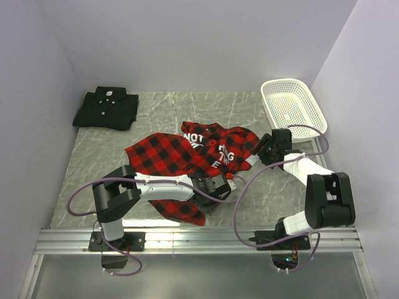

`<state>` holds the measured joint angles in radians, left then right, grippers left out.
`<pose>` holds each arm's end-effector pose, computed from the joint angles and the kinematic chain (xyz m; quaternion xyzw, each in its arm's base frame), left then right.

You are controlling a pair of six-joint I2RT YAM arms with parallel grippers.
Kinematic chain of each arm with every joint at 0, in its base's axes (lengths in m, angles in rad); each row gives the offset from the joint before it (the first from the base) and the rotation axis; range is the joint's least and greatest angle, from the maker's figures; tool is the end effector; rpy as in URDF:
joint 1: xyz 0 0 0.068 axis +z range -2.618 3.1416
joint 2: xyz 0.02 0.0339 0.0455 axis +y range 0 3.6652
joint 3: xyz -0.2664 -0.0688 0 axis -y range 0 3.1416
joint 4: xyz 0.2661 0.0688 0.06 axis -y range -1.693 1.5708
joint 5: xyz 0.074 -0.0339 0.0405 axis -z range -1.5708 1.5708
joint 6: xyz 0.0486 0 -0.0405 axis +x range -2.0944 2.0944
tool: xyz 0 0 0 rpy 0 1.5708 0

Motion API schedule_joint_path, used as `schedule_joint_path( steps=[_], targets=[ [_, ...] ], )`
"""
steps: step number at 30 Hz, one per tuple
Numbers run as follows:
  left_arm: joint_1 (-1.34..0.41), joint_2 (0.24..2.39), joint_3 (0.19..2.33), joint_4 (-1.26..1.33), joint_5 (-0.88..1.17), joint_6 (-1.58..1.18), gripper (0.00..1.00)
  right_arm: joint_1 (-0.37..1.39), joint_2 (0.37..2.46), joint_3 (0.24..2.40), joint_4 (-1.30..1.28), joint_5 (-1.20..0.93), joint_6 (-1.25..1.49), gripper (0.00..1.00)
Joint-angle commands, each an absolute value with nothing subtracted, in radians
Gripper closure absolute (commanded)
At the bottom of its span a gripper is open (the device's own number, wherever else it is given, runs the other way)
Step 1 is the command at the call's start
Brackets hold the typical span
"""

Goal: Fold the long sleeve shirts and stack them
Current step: Flatten the shirt out

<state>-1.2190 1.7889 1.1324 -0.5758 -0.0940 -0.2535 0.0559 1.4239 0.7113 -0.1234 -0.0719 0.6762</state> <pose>0.1303 -0.3417 0.1433 0.4501 0.8758 -0.0787 0.1558 0.3030 0.0205 0.1576 0.2724 0.8921 0.1598 0.3232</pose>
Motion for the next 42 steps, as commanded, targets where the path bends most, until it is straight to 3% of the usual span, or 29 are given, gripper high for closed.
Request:
schedule_joint_path(
  steps=[1,7,13,18,26,27,28,31,42],
  targets=[
    [-1.227,1.709,1.141,-0.595,-0.078,-0.262,0.93,0.054,1.48,0.753,-0.066,-0.051,0.698,0.29],
    [-1.224,1.649,1.141,-0.612,-0.094,-0.272,0.97,0.052,1.545,0.802,-0.083,0.028,0.727,0.3],
    [-1.207,1.609,1.134,-0.601,-0.077,-0.279,1.0,0.058,1.611,0.827,-0.063,-0.032,0.716,0.31],
    [-1.178,1.575,1.127,-0.6,-0.075,-0.285,0.99,0.074,1.646,0.844,-0.089,-0.066,0.709,0.38],
    [-1.126,1.497,1.112,-0.592,-0.051,-0.291,1.0,0.087,1.68,0.874,-0.103,-0.103,0.695,0.58],
    [-1.121,1.49,1.108,-0.589,-0.045,-0.293,1.0,0.087,1.68,0.873,-0.1,-0.103,0.695,0.63],
    [-1.111,1.473,1.103,-0.589,-0.043,-0.296,0.99,0.086,1.677,0.873,-0.097,-0.098,0.693,0.78],
    [-1.085,1.44,1.098,-0.6,-0.054,-0.298,0.99,0.086,1.655,0.896,-0.127,-0.068,0.666,1.0],
    [-0.977,1.25,1.25,-0.664,-0.254,-0.2,1.0,0.083,1.356,1.274,-0.4,0.179,0.506,1.0]
  ],
)
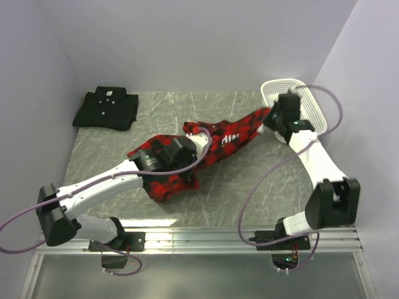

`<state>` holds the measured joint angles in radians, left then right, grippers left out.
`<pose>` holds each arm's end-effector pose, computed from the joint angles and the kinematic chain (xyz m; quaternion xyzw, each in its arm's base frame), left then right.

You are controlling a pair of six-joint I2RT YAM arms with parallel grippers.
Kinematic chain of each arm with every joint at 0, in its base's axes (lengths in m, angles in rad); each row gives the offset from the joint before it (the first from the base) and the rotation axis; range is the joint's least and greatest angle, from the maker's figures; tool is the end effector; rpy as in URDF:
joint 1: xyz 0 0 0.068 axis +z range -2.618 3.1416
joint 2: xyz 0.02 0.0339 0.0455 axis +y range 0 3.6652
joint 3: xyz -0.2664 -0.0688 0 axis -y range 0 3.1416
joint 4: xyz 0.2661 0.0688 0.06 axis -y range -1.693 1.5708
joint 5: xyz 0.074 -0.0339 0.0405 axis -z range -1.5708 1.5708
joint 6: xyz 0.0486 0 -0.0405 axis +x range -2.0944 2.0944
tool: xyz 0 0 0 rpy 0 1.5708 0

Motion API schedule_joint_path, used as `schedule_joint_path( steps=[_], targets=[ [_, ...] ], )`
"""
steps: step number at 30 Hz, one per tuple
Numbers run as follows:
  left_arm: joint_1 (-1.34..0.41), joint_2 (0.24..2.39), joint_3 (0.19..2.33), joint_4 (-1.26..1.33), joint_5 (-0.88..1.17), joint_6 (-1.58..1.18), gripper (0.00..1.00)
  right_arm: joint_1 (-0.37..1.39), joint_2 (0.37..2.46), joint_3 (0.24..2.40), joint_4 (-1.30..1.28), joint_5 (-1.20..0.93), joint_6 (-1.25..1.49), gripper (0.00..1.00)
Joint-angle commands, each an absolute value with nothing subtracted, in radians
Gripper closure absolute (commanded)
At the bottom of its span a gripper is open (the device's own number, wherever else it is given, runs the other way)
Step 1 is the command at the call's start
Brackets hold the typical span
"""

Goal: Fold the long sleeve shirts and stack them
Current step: Flatten the shirt out

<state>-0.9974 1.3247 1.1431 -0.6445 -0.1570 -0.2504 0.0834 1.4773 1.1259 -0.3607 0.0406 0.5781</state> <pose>0.1747 -0.2566 0.2931 0.3123 0.8750 -0.1526 0.3370 0.3573 0.0279 0.2634 0.2308 0.8793 0.1177 0.3996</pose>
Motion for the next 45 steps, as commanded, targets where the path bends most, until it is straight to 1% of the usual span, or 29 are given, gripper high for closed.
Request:
schedule_joint_path(
  steps=[1,6,11,15,17,23,26,29,32,33,36,37,38,39,41,42,44,45],
  targets=[
    [-0.954,1.243,1.274,-0.667,-0.273,-0.178,0.99,0.081,1.339,1.307,-0.414,0.184,0.496,1.0],
    [-0.91,1.21,1.464,-0.649,-0.38,-0.097,0.99,0.083,1.247,1.528,-0.442,0.201,0.41,1.0],
    [-0.91,1.187,1.658,-0.629,-0.374,-0.02,0.99,0.081,1.123,1.646,-0.387,0.219,0.306,1.0],
    [-0.91,1.157,1.767,-0.626,-0.318,-0.011,1.0,0.081,1.054,1.738,-0.385,0.255,0.213,1.0],
    [-0.91,1.144,1.804,-0.629,-0.255,-0.012,0.99,0.081,1.014,1.779,-0.388,0.281,0.181,1.0],
    [-0.911,1.083,1.864,-0.623,-0.089,-0.037,1.0,0.081,0.899,1.802,-0.339,0.321,0.051,1.0],
    [-0.91,1.056,1.846,-0.614,-0.071,-0.052,0.99,0.081,0.877,1.819,-0.339,0.31,0.011,1.0],
    [-0.91,1.04,1.818,-0.611,-0.126,-0.066,1.0,0.08,0.876,1.81,-0.33,0.296,0.009,1.0],
    [-0.911,1.042,1.774,-0.614,-0.286,-0.074,1.0,0.081,0.887,1.77,-0.304,0.246,0.012,1.0],
    [-0.91,1.045,1.758,-0.606,-0.373,-0.071,1.0,0.081,0.894,1.764,-0.304,0.206,0.017,1.0],
    [-0.891,1.066,1.678,-0.578,-0.501,-0.051,1.0,0.081,0.974,1.737,-0.31,0.141,0.04,1.0],
    [-0.873,1.075,1.637,-0.574,-0.515,-0.049,0.99,0.081,0.991,1.712,-0.304,0.134,0.049,1.0],
    [-0.85,1.098,1.617,-0.568,-0.52,-0.048,0.99,0.081,1.008,1.697,-0.296,0.126,0.057,1.0],
    [-0.785,1.109,1.597,-0.56,-0.514,-0.052,1.0,0.083,1.021,1.681,-0.282,0.115,0.06,1.0],
    [-0.7,1.143,1.528,-0.525,-0.45,-0.073,0.99,0.083,1.074,1.637,-0.23,0.081,0.069,1.0],
    [-0.608,1.156,1.505,-0.511,-0.427,-0.081,0.99,0.083,1.118,1.623,-0.207,0.071,0.071,1.0],
    [-0.517,1.204,1.447,-0.456,-0.365,-0.104,0.98,0.083,1.182,1.62,-0.161,0.025,0.075,1.0],
    [-0.441,1.225,1.434,-0.439,-0.351,-0.123,0.98,0.084,1.262,1.629,-0.152,0.009,0.077,1.0]
  ],
)
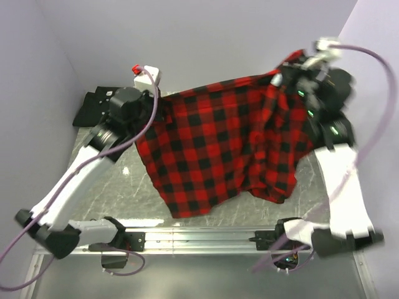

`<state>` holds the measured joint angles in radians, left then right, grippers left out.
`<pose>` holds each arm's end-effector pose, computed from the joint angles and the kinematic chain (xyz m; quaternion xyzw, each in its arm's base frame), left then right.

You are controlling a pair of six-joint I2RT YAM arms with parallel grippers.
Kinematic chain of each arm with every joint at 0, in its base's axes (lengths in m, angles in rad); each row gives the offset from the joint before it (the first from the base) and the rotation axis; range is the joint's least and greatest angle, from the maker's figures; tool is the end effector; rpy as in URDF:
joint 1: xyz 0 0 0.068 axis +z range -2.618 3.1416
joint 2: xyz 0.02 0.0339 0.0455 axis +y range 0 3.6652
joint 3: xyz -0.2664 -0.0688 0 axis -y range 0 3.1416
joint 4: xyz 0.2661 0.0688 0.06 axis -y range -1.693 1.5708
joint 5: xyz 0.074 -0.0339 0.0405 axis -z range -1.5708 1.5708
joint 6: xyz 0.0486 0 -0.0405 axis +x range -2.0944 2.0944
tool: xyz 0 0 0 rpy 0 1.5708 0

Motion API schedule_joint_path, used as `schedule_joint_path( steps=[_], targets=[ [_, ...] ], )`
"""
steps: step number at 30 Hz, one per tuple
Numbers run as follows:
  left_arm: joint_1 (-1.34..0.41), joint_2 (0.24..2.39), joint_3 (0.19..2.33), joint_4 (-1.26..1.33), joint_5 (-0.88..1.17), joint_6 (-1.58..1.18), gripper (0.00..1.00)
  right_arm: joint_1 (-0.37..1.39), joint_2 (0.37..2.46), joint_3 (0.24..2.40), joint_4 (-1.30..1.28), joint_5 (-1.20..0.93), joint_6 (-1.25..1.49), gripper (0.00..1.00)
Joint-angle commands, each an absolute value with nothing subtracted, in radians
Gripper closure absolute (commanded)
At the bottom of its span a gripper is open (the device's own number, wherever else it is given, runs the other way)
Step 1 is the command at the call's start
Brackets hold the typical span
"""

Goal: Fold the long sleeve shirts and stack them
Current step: Flatten the shirt out

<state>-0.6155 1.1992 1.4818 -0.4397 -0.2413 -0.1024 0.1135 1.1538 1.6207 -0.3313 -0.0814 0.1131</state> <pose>0.2368 -0.1532 0.4746 0.1159 0.7500 -0.1408 0.6358 0.2420 0.0316 0.5470 -0.0308 0.6570 0.1117 0.7449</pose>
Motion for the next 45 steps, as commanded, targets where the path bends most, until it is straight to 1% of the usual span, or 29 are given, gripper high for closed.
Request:
schedule_joint_path(
  steps=[1,2,3,5,6,7,8,9,10,11,12,13,14,15,16,18,19,21,24,25,26,27,28,33,34,37,40,44,45],
  targets=[
    [-0.41,1.248,1.424,-0.419,-0.353,-0.126,0.98,0.087,1.305,1.653,-0.137,0.003,0.078,1.0],
    [-0.387,1.302,1.41,-0.375,-0.366,-0.129,0.96,0.094,1.349,1.67,-0.129,-0.024,0.081,1.0],
    [-0.349,1.331,1.411,-0.359,-0.377,-0.132,0.95,0.109,1.436,1.686,-0.12,-0.029,0.08,1.0],
    [-0.302,1.434,1.436,-0.306,-0.403,-0.153,0.9,0.13,1.535,1.759,-0.103,-0.026,0.064,1.0],
    [-0.289,1.468,1.448,-0.289,-0.402,-0.163,0.87,0.156,1.642,1.797,-0.119,-0.022,0.06,0.99],
    [-0.278,1.5,1.475,-0.27,-0.397,-0.172,0.84,0.169,1.702,1.901,-0.141,-0.021,0.054,0.9],
    [-0.259,1.567,1.494,-0.247,-0.412,-0.189,0.75,0.179,1.762,1.972,-0.175,-0.021,0.052,0.84],
    [-0.25,1.601,1.512,-0.242,-0.423,-0.193,0.68,0.192,1.879,2.043,-0.252,-0.015,0.051,0.74],
    [-0.242,1.661,1.561,-0.245,-0.432,-0.201,0.5,0.213,1.934,2.189,-0.291,-0.003,0.049,0.53],
    [-0.226,1.689,1.589,-0.253,-0.461,-0.228,0.39,0.224,1.983,2.256,-0.325,-0.002,0.049,0.41],
    [-0.216,1.713,1.615,-0.29,-0.46,-0.244,0.31,0.232,2.058,2.313,-0.38,0.047,0.051,0.31],
    [-0.209,1.75,1.667,-0.31,-0.462,-0.259,0.22,0.241,2.084,2.392,-0.4,0.057,0.064,0.2],
    [-0.195,1.759,1.687,-0.334,-0.465,-0.291,0.18,0.241,2.098,2.413,-0.419,0.063,0.075,0.19],
    [-0.192,1.764,1.7,-0.359,-0.46,-0.299,0.15,0.241,2.091,2.411,-0.431,0.063,0.09,0.18],
    [-0.192,1.755,1.7,-0.362,-0.454,-0.301,0.11,0.241,2.071,2.349,-0.422,0.066,0.115,0.17],
    [-0.19,1.73,1.684,-0.367,-0.437,-0.31,0.08,0.241,1.975,2.239,-0.378,0.089,0.132,0.17],
    [-0.19,1.701,1.665,-0.377,-0.428,-0.316,0.08,0.239,1.941,2.132,-0.373,0.11,0.153,0.17],
    [-0.192,1.666,1.646,-0.406,-0.391,-0.359,0.07,0.232,1.857,2.044,-0.408,0.127,0.188,0.17],
    [-0.193,1.586,1.569,-0.449,-0.266,-0.417,0.06,0.218,1.748,1.878,-0.471,0.161,0.271,0.18],
    [-0.193,1.539,1.51,-0.452,-0.192,-0.426,0.06,0.215,1.718,1.777,-0.477,0.164,0.302,0.19],
    [-0.201,1.517,1.476,-0.459,-0.17,-0.439,0.06,0.21,1.656,1.72,-0.477,0.185,0.316,0.2],
    [-0.207,1.493,1.444,-0.46,-0.152,-0.443,0.06,0.204,1.625,1.607,-0.474,0.193,0.331,0.2],
    [-0.212,1.449,1.377,-0.46,-0.129,-0.443,0.06,0.198,1.596,1.55,-0.468,0.193,0.351,0.23],
    [-0.247,1.312,1.177,-0.428,-0.031,-0.44,0.06,0.126,1.467,1.277,-0.456,0.213,0.458,0.3],
    [-0.25,1.271,1.113,-0.414,-0.025,-0.439,0.06,0.101,1.456,1.203,-0.45,0.209,0.489,0.33],
    [-0.256,1.203,1.004,-0.347,-0.023,-0.423,0.06,0.074,1.434,1.102,-0.425,0.253,0.528,0.37],
    [-0.258,1.18,0.948,-0.307,-0.009,-0.407,0.06,0.043,1.443,1.033,-0.413,0.279,0.554,0.39],
    [-0.261,1.178,0.917,-0.288,0.003,-0.399,0.06,0.005,1.485,0.996,-0.405,0.288,0.558,0.41],
    [-0.261,1.177,0.916,-0.293,0.003,-0.396,0.06,-0.027,1.509,0.991,-0.402,0.285,0.56,0.41]
  ],
)
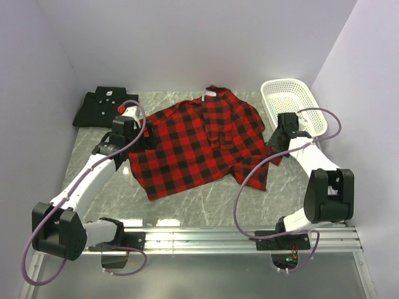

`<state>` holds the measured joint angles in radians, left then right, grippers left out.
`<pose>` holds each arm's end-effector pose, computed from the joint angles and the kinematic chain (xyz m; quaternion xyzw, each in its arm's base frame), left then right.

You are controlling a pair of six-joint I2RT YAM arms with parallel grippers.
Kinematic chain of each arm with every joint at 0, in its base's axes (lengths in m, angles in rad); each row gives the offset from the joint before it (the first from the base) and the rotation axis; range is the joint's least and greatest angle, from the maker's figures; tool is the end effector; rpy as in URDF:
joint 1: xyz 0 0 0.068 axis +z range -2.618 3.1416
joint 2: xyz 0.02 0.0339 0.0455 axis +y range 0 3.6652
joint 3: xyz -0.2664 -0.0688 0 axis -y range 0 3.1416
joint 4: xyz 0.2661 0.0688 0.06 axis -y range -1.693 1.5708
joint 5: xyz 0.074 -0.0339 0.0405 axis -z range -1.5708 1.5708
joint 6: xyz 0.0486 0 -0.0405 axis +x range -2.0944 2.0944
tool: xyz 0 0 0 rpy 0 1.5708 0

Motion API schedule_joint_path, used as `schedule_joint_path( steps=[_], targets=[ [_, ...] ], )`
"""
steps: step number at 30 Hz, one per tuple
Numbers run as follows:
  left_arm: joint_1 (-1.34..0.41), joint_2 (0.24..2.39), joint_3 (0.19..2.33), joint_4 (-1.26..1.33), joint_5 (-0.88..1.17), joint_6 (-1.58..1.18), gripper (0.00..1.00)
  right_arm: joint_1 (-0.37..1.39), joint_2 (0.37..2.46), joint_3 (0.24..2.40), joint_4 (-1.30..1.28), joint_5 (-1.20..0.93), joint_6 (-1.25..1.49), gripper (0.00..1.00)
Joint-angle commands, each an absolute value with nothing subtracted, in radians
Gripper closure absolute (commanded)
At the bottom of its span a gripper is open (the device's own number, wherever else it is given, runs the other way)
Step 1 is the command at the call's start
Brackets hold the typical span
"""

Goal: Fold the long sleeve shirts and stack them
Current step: Flatten the shirt out

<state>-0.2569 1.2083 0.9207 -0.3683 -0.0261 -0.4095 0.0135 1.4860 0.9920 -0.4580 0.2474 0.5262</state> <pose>0.2855 -0.0737 0.2699 -0.0741 0.8941 -0.1334 0.4212 0.3306 -0.0074 0.2069 0.2760 0.9048 -0.0327 0.3226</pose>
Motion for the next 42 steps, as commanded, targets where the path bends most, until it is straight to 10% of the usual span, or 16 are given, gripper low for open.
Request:
schedule_joint_path(
  steps=[1,26,35,42],
  targets=[
    [-0.261,1.181,0.922,-0.311,0.003,-0.393,0.06,-0.035,1.52,0.989,-0.399,0.278,0.564,0.41],
    [-0.264,1.17,0.925,-0.342,-0.087,-0.374,0.06,-0.087,1.697,0.928,-0.402,0.227,0.793,0.43],
    [-0.264,1.158,0.922,-0.345,-0.107,-0.368,0.06,-0.089,1.703,0.945,-0.425,0.229,0.784,1.0],
    [-0.264,1.164,0.928,-0.344,-0.087,-0.374,0.06,-0.083,1.534,0.974,-0.543,0.273,0.695,1.0]
  ],
)
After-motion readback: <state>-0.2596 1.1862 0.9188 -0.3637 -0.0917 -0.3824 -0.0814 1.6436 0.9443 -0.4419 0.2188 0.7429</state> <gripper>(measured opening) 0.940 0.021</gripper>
